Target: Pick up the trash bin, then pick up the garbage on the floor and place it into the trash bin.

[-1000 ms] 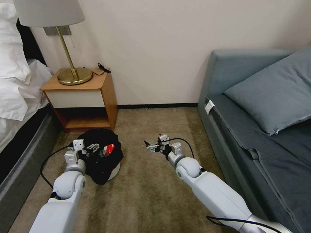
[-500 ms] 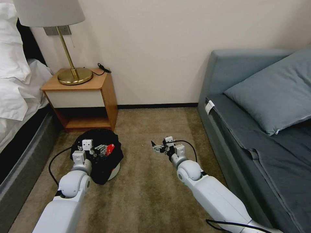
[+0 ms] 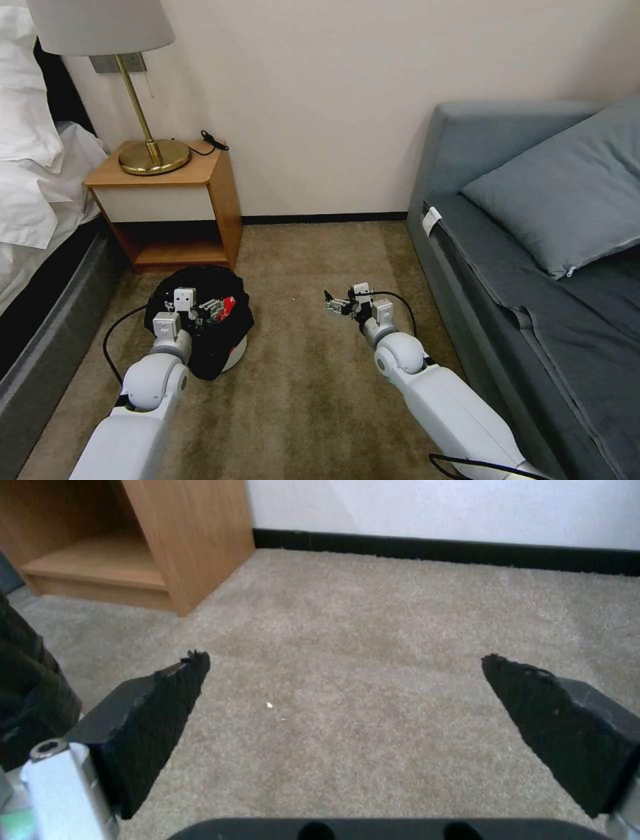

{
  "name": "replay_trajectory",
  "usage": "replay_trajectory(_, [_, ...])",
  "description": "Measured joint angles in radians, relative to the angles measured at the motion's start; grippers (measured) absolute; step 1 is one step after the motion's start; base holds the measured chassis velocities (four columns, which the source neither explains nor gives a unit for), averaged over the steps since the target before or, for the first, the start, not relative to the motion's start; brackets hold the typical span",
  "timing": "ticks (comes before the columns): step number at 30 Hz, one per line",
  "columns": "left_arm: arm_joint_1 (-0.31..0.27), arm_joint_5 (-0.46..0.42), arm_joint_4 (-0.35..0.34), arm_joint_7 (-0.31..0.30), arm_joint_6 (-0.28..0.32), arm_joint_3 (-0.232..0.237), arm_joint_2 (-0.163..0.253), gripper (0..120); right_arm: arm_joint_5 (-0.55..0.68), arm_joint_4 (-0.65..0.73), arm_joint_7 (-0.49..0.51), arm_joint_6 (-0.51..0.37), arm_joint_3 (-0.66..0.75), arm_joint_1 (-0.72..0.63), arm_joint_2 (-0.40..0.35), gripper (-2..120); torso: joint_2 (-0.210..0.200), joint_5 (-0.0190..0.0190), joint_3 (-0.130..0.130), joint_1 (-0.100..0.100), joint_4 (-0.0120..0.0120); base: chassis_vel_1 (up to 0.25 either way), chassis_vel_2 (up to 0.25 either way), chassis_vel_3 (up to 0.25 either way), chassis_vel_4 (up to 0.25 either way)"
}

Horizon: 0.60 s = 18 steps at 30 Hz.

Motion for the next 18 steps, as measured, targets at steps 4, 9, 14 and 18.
replay_trajectory(4, [0.0,0.0,0.0,0.0,0.0,0.0,0.0,100,0.0,0.0,0.0,0.0,0.0,0.0,0.0,100,0.0,0.0,0.0,0.0,0.0,0.0,0.0,0.0,0.0])
replay_trajectory(9, [0.0,0.0,-0.001,0.0,0.0,-0.001,0.0,100,0.0,0.0,-0.001,0.001,-0.001,0.0,0.0,100,0.0,0.0,0.0,0.0,0.0,0.0,0.0,0.0,0.0])
replay_trajectory(14, [0.0,0.0,-0.001,0.0,0.0,-0.001,0.0,100,0.0,0.0,-0.001,0.001,-0.001,0.0,0.0,100,0.0,0.0,0.0,0.0,0.0,0.0,0.0,0.0,0.0])
replay_trajectory(18, [0.0,0.0,-0.001,0.0,0.0,-0.001,0.0,100,0.0,0.0,-0.001,0.001,-0.002,0.0,0.0,100,0.0,0.0,0.0,0.0,0.0,0.0,0.0,0.0,0.0])
